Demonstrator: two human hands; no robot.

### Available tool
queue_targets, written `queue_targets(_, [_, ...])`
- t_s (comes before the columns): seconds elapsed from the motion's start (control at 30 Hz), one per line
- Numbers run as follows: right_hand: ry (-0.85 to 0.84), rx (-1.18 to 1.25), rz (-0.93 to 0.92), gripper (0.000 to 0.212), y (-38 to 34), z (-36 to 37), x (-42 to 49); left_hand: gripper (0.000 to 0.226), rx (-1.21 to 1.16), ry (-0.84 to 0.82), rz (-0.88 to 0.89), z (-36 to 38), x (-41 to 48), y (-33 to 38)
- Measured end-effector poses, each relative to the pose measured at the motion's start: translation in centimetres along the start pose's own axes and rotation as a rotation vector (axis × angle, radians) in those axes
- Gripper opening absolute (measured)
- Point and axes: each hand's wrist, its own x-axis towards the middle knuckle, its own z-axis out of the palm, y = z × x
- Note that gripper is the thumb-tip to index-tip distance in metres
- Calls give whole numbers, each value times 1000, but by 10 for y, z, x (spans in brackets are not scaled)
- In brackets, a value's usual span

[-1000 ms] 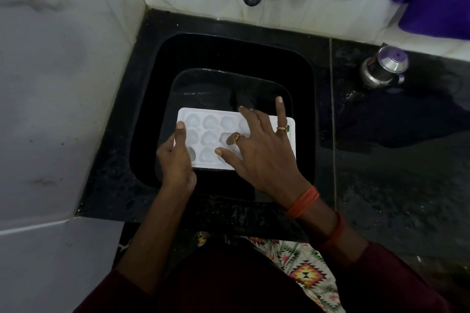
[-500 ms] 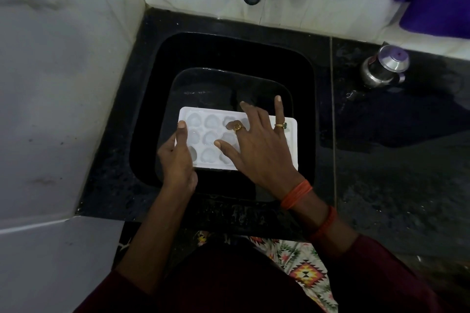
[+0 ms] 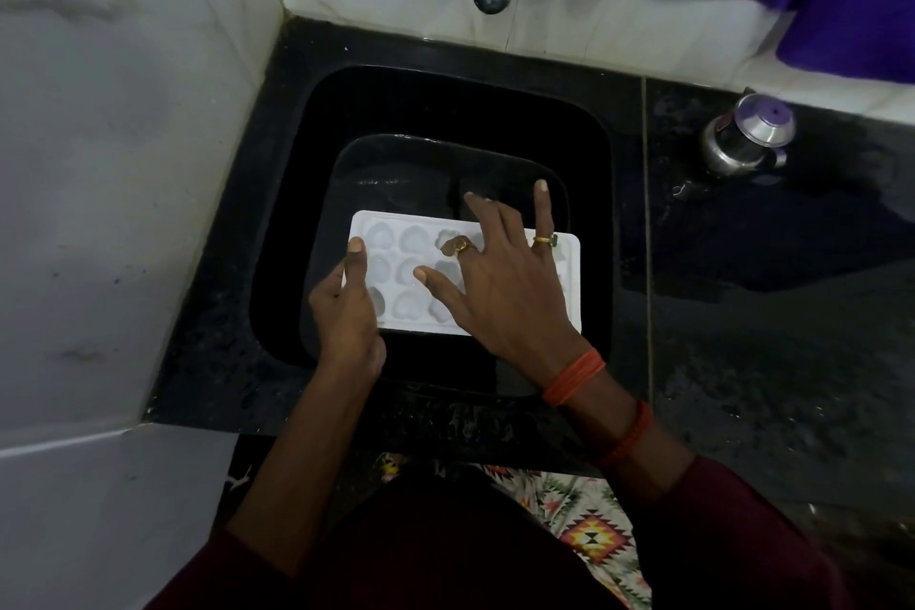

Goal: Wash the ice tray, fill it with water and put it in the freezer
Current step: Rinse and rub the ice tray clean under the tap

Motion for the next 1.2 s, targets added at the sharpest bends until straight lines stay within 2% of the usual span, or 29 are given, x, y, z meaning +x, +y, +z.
queue_targets(0.23, [-40,-21,-1,64,1,6,2,25,17,5,-8,1,0,-2])
queue_targets(0.43, [24,3,5,63,1,4,3,26,22,13,-20,2,0,-2])
queue_targets(0.7, [-6,-16,6,68,1,7,6,27,27,9,-23,6,0,-2])
queue_targets(0.93, [43,-17,-4,66,2,3,9,27,27,16,-20,7,1,-1])
queue_targets(1.2, [-16,-41,4,70,3,10,9,27,35,-4,-7,7,2,-2])
